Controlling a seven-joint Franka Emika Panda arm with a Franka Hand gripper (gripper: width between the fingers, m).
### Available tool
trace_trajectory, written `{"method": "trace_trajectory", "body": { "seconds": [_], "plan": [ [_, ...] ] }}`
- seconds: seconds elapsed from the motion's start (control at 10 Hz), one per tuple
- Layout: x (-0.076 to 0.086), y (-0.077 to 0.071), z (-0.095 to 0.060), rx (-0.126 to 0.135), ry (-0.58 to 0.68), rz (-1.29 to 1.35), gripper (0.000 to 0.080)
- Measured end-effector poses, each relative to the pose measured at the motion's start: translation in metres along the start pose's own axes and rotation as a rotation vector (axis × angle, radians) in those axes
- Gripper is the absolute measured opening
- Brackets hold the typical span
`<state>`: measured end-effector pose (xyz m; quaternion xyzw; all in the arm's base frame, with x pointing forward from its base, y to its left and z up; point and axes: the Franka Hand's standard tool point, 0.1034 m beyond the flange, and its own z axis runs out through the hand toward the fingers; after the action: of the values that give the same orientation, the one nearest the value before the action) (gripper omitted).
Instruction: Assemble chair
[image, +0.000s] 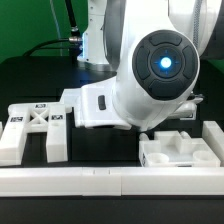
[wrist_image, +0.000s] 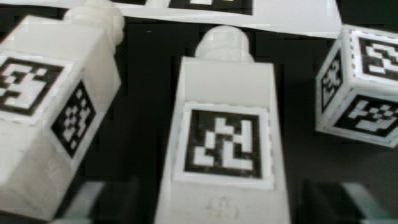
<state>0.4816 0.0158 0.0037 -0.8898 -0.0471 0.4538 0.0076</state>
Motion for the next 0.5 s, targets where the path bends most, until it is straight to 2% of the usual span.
{"method": "trace_trajectory", "body": {
  "seconds": [0.1, 0.5],
  "plan": [
    [-0.0002, 0.0001, -0.0002, 0.000, 0.000, 0.000, 0.0287],
    [0.0004, 0.0006, -0.0043, 0.001, 0.007, 0.001, 0.0289]
  ]
}}
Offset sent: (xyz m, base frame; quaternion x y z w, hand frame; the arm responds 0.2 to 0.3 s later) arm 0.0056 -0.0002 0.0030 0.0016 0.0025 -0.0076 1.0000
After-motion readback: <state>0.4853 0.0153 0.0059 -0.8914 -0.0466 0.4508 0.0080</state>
